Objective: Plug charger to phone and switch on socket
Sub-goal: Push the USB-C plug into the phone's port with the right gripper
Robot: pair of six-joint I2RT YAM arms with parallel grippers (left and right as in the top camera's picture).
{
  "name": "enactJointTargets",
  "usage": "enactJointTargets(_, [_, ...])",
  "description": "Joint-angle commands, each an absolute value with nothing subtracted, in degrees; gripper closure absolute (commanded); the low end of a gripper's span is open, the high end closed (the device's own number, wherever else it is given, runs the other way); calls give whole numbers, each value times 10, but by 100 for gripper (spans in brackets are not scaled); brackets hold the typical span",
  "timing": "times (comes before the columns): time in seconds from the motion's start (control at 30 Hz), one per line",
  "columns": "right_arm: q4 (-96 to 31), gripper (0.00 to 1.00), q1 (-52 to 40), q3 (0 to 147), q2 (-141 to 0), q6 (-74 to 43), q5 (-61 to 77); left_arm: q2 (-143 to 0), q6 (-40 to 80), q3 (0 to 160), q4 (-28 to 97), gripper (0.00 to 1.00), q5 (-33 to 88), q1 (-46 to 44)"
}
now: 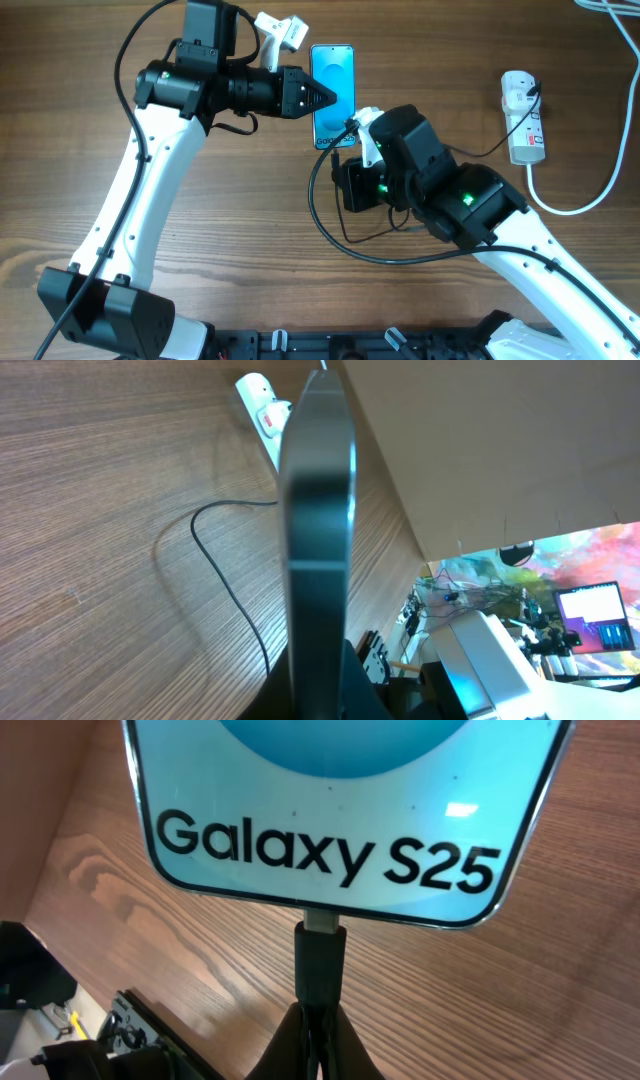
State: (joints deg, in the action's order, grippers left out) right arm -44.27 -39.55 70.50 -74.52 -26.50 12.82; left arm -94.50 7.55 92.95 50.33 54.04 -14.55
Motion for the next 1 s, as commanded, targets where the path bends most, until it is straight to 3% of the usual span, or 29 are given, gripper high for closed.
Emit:
enactJointTargets(0.0, [-435, 96, -394, 721, -736, -255, 116, -938, 60, 930, 498, 95, 544, -142])
enactJointTargets(0.97, [-424, 96, -394, 721, -736, -256, 117, -938, 62, 930, 498, 96, 544, -142])
